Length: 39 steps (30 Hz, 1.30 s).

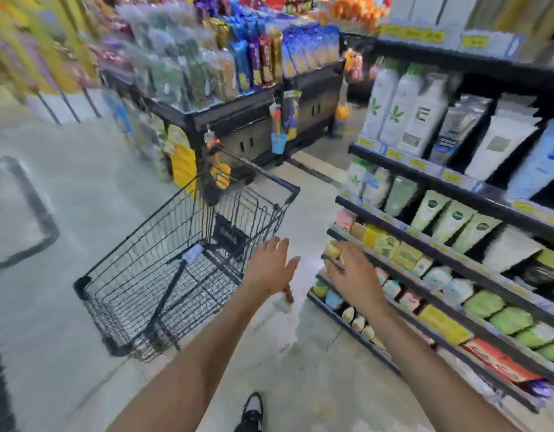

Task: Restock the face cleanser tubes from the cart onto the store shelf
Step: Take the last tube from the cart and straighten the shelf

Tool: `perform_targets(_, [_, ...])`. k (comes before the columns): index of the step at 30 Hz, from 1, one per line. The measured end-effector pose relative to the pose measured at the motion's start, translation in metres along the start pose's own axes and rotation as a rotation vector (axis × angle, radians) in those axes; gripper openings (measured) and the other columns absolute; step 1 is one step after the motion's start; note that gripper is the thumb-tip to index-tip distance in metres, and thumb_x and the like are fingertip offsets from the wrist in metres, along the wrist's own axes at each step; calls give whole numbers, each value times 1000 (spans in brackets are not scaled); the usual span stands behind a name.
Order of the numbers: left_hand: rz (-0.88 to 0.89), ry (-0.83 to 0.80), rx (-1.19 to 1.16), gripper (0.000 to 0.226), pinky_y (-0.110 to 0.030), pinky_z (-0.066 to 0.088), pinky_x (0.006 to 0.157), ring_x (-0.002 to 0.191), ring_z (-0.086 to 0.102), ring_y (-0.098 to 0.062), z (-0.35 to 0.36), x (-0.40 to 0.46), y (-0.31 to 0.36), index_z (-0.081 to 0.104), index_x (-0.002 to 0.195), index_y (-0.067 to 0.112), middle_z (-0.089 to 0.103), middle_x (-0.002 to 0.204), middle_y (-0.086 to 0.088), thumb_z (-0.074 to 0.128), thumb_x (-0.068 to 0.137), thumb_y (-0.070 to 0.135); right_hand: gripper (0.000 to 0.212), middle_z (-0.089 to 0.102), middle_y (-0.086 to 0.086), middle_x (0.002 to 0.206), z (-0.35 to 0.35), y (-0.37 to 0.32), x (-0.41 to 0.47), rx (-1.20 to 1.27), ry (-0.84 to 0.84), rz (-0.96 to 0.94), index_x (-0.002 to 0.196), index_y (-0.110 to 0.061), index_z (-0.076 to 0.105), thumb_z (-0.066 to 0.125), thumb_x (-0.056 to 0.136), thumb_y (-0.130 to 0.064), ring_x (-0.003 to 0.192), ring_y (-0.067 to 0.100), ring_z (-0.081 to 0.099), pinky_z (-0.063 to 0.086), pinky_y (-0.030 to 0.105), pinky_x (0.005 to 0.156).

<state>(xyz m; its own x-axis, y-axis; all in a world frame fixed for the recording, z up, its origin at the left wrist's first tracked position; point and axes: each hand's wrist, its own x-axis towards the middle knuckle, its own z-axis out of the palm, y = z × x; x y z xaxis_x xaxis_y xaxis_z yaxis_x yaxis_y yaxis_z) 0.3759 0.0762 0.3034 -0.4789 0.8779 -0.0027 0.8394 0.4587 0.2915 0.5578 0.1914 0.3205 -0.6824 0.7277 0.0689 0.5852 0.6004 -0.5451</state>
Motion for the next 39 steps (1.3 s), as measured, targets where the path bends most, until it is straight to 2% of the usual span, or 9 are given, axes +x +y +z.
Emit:
perform_targets(3, [-106, 42, -29, 62, -48, 38, 112, 134, 45, -37, -9, -16, -55, 42, 150, 11, 47, 148, -16, 40, 104, 53, 46, 55, 6, 144, 37, -43, 21, -1, -54, -116, 142, -16, 54, 59, 102, -37, 136, 27, 49, 39, 38, 108])
perform_targets(8, [-259, 29, -66, 60, -48, 36, 116, 137, 44, -34, -19, -35, -152, 41, 150, 12, 46, 150, -15, 38, 105, 52, 48, 47, 0, 153, 101, -117, 61, -10, -180, -204, 148, -21, 49, 53, 104, -41, 143, 20, 41, 36, 35, 114])
perform_targets(12, [-351, -3, -107, 64, -54, 28, 122, 148, 34, -34, -20, -38, -235, 34, 156, 16, 34, 162, -13, 37, 105, 55, 49, 49, 1, 152, 157, -165, 100, -23, -261, -231, 148, -20, 50, 57, 103, -36, 143, 19, 41, 36, 33, 112])
perform_targets(19, [-489, -71, -118, 67, -54, 36, 118, 145, 39, -34, -15, -29, -347, 31, 158, 19, 37, 161, -14, 36, 104, 58, 51, 47, 0, 153, 239, -226, 159, -71, -405, -244, 150, -21, 46, 57, 103, -35, 141, 20, 43, 40, 38, 111])
perform_targets(24, [-564, -122, -152, 66, -54, 39, 116, 141, 43, -33, -1, -1, -396, 35, 155, 18, 43, 156, -13, 38, 103, 58, 52, 47, 4, 153, 292, -240, 210, -134, -508, -262, 150, -19, 46, 59, 102, -34, 141, 22, 44, 39, 38, 112])
perform_targets(28, [-616, -139, -174, 63, -54, 35, 119, 143, 41, -32, 12, 33, -424, 40, 152, 15, 42, 156, -13, 43, 103, 54, 54, 47, 6, 154, 341, -242, 266, -170, -598, -299, 151, -17, 45, 59, 102, -33, 142, 24, 42, 39, 39, 112])
perform_targets(32, [-694, -133, -181, 57, -54, 45, 109, 131, 52, -30, 29, 71, -453, 47, 144, 15, 52, 144, -10, 45, 102, 53, 57, 46, 7, 155, 398, -242, 328, -233, -683, -340, 153, -15, 42, 60, 101, -31, 144, 25, 41, 37, 42, 116])
perform_targets(36, [-747, -147, -171, 57, -52, 45, 110, 131, 51, -31, 48, 103, -474, 45, 147, 13, 52, 145, -13, 45, 103, 49, 52, 52, 12, 145, 466, -232, 389, -302, -785, -375, 148, -11, 47, 61, 99, -21, 136, 31, 48, 44, 44, 109])
perform_targets(39, [-800, -185, -189, 60, -54, 41, 113, 136, 47, -33, 73, 113, -489, 39, 151, 15, 49, 149, -14, 42, 104, 52, 43, 60, 11, 124, 530, -218, 425, -373, -847, -427, 136, -10, 54, 60, 94, -14, 120, 33, 57, 52, 47, 97])
